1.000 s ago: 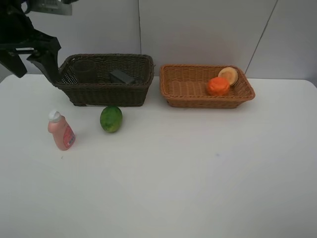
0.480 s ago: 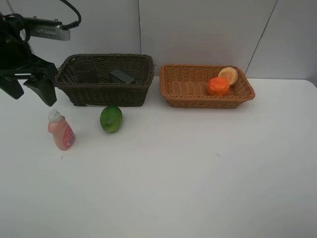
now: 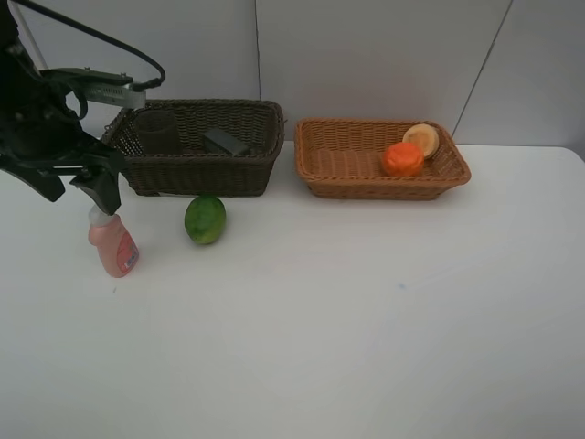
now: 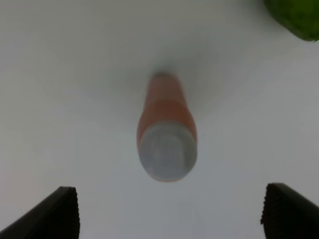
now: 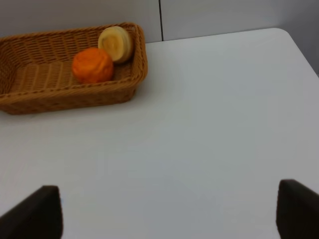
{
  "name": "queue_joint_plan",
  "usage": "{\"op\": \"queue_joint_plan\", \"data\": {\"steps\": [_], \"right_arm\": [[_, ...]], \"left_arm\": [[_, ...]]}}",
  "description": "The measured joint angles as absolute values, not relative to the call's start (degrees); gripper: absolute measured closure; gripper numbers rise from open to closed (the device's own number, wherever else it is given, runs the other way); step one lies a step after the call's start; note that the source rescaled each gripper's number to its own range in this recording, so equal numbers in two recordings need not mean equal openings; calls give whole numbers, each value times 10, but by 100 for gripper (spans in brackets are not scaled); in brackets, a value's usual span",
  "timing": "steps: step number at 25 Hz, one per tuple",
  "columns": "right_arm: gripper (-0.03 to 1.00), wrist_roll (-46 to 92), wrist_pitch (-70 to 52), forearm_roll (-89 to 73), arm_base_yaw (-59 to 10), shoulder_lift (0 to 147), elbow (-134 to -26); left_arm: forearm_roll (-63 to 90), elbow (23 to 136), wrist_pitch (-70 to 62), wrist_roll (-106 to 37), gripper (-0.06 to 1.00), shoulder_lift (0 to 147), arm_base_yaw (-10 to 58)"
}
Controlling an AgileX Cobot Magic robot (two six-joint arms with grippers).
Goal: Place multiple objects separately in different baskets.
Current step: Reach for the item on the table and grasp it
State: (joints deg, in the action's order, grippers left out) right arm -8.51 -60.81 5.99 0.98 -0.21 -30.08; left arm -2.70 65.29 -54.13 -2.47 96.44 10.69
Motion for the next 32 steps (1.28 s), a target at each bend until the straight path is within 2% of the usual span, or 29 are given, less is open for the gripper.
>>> {"op": "queue_joint_plan", "data": {"steps": [32], "right_arm": [[2, -85, -608, 60, 10, -2, -301]], "left_arm": [[-39, 614, -420, -25, -1, 1091, 107]]}}
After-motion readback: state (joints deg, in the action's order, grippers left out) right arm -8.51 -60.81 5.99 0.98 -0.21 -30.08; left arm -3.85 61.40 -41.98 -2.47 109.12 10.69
